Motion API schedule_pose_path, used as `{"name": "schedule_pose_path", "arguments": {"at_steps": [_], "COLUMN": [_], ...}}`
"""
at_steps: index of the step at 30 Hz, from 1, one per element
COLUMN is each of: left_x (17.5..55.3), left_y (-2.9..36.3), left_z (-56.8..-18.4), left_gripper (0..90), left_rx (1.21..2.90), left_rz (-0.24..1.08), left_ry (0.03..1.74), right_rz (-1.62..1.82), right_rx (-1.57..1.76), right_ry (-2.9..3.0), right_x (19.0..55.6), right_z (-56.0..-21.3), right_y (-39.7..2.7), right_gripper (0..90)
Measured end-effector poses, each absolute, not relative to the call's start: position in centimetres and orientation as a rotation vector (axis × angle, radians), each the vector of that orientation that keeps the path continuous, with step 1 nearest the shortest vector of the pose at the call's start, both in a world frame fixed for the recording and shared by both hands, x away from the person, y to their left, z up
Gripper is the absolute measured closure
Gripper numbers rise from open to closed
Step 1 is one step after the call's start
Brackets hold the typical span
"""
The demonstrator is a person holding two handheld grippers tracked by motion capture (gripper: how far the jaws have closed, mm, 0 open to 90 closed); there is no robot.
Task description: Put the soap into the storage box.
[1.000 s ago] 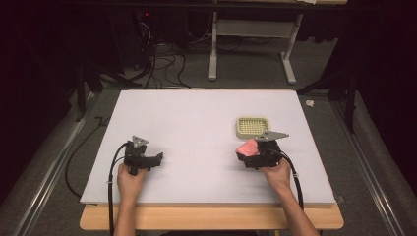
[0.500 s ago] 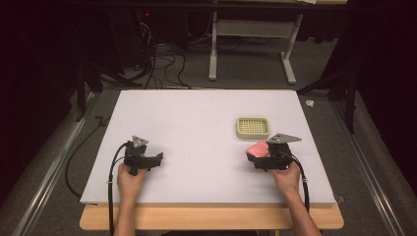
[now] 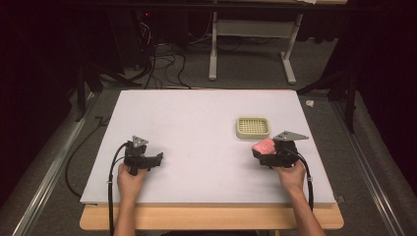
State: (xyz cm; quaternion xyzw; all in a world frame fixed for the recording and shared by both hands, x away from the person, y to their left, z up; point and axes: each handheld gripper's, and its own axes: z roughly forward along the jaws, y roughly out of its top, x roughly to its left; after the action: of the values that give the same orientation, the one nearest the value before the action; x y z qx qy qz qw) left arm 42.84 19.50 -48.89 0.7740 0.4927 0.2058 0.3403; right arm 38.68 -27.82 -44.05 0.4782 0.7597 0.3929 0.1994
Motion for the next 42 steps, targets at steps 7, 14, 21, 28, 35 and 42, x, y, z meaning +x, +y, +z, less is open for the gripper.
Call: {"name": "schedule_pose_path", "arguments": {"at_steps": [7,14,21,28,35,42], "left_x": [42.8,42.8,42.8,42.9,42.8,42.8], "left_y": [19.5,19.5,19.5,19.5,19.5,19.5], "left_z": [-48.9,-48.9,-48.9,-48.9,-48.9,-48.9], "left_gripper": [15.1,15.1,15.1,15.1,15.1,15.1], "left_rx": [2.016,2.015,2.015,2.015,2.016,2.015], "left_rz": [0.535,0.536,0.536,0.536,0.535,0.536], "left_ry": [1.282,1.282,1.282,1.282,1.283,1.282], "right_rz": [1.119,1.103,1.125,1.134,1.141,1.064], "right_rx": [1.348,1.351,1.347,1.355,1.363,1.341], "right_ry": [2.104,2.101,2.095,2.092,2.1,2.118], "right_x": [39.1,39.9,40.8,41.6,42.8,43.6], "right_z": [-43.8,-43.5,-43.3,-42.8,-42.2,-42.0], "right_y": [-28.2,-28.1,-27.9,-27.8,-27.6,-26.9], "right_gripper": [13.6,13.6,13.6,13.6,13.6,13.6]}}
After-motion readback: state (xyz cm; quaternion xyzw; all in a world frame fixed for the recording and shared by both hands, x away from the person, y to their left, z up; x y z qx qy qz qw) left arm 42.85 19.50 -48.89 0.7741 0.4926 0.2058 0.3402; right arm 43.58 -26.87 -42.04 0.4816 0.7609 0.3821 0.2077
